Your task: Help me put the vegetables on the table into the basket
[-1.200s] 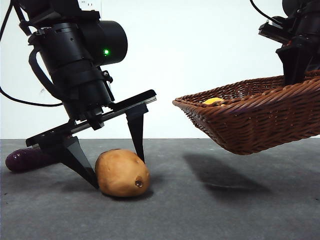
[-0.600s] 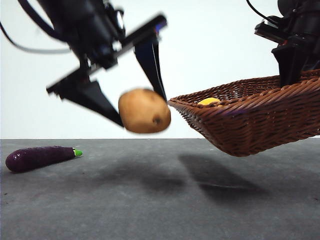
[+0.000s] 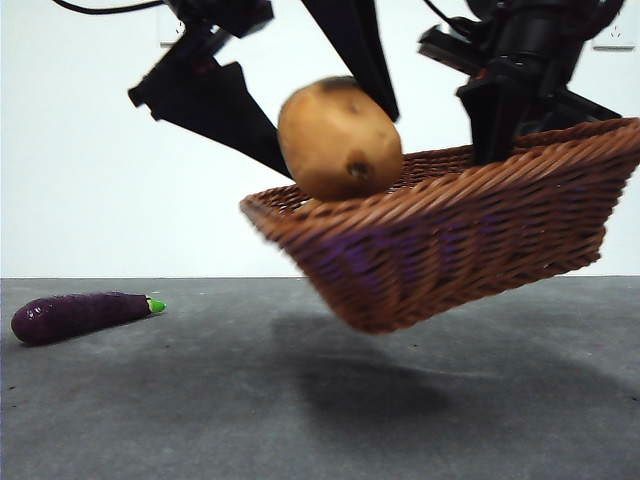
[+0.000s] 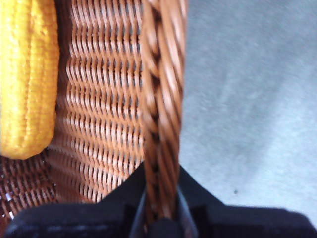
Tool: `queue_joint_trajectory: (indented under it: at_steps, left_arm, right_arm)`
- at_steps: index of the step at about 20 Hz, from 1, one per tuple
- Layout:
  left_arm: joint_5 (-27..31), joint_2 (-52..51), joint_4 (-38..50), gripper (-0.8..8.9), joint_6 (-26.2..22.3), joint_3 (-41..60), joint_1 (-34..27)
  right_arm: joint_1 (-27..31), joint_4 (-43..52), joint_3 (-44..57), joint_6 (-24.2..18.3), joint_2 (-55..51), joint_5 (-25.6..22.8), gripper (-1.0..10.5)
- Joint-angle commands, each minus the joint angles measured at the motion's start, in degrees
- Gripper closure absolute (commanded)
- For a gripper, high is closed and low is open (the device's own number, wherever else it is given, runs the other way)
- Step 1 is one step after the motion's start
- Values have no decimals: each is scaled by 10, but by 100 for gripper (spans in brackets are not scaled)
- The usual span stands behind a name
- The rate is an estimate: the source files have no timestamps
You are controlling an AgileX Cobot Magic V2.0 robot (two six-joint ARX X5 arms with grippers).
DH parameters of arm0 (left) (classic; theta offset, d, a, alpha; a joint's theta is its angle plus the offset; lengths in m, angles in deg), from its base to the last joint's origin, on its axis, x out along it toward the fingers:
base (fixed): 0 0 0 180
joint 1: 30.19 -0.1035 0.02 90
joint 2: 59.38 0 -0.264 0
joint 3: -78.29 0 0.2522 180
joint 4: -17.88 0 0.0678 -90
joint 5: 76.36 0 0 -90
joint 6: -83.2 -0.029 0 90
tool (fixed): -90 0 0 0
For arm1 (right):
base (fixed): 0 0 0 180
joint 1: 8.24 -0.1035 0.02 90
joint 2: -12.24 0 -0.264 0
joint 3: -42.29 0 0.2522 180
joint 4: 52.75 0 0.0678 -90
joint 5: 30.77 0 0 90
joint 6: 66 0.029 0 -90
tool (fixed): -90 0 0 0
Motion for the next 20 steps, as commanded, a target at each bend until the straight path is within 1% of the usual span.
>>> queue_joint_trajectory:
  at_steps: [1,3,4,5,9,11,12,14,16,17,18,20]
  left_arm:
    - [5,9,-2,689,-11,3,8]
    - [7,9,-3,358,-11,3,12]
    - [16,9,-4,239,-11,3,12]
    - [22,9,-7,216,-11,3,12]
    - [36,9,-11,216,-13,3,12]
    - [38,5,-22,216,-37,3,12]
    - [51,-1,-33,216,-54,3,12]
    - [112,-22,-80,216,-100,3,12]
    - [212,-47,-144,216,-139,3,7]
    - [252,-57,-165,216,-150,3,-1]
    - [278,-66,-182,216,-165,3,-14]
    - [278,-70,-188,217,-203,3,-61]
  right_arm:
    - [-25,2,3,26,2,-6,957]
    - [-42,2,3,30,2,-6,957]
    - [-47,2,3,35,2,-7,957]
    - [-53,3,3,37,2,-7,957]
    - [-57,1,3,41,2,-7,957]
    - [-56,-5,3,41,2,-17,957]
    - [-56,-6,3,41,2,-29,957]
    - [-51,-9,3,40,2,-35,957]
    - [-40,-12,3,38,2,-35,957]
    - [-35,-12,3,36,2,-35,957]
    - [-26,-12,3,34,2,-35,957]
    - [-12,-12,3,30,2,-35,957]
